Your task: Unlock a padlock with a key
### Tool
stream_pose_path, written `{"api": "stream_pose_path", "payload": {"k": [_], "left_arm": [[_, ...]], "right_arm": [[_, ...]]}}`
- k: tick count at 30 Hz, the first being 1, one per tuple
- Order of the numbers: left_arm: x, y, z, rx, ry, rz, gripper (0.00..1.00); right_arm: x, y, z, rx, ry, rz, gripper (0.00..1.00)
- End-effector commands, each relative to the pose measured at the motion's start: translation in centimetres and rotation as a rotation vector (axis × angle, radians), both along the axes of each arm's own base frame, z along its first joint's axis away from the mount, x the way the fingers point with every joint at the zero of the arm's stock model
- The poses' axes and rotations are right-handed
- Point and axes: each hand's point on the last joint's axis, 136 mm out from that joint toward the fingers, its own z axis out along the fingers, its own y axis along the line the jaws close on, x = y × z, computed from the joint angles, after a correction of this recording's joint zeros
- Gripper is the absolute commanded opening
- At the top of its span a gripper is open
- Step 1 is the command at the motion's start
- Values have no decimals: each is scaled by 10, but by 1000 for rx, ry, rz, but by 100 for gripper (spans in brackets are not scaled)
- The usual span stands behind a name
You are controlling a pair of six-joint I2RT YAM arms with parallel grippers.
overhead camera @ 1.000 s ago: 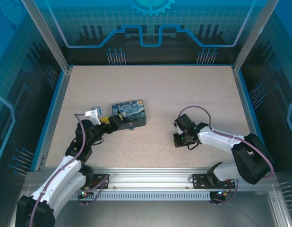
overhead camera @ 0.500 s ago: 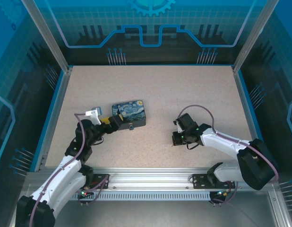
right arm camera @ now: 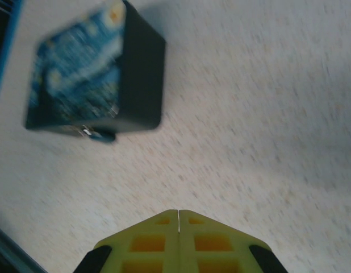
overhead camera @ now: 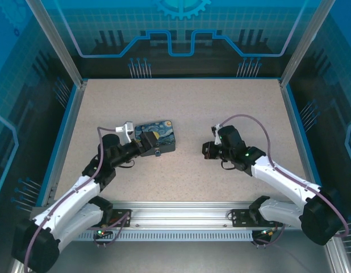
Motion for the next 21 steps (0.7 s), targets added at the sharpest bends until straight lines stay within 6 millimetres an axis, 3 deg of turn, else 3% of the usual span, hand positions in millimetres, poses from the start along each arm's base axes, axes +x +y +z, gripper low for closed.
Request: {"api": "stream_pose_path", "payload": {"k": [1,6,9,10,15,18,21], "left_arm": [[4,-18,23,-144,71,9,91],[11,-28,26,-306,181,91,83],[13,-30,27,-394,251,163,81],[12,-30,26,-426,278,191,81],[8,-36,14,-538,444,283,77],[4,-44,-3,-624,587,331,67],[4,-53,-9,-688,633,349,61]], "right_arm": [[24,16,52,97,-146,-16,0],[39,34,82,136,-224,11,0],[41,45,78,143,-216,38,0],[44,52,90,161,-236,48,0],[44,70,86,178,-225,81,0],[44,81,83,195,-218,94,0],[41,91,82,206,-214,115,0]]}}
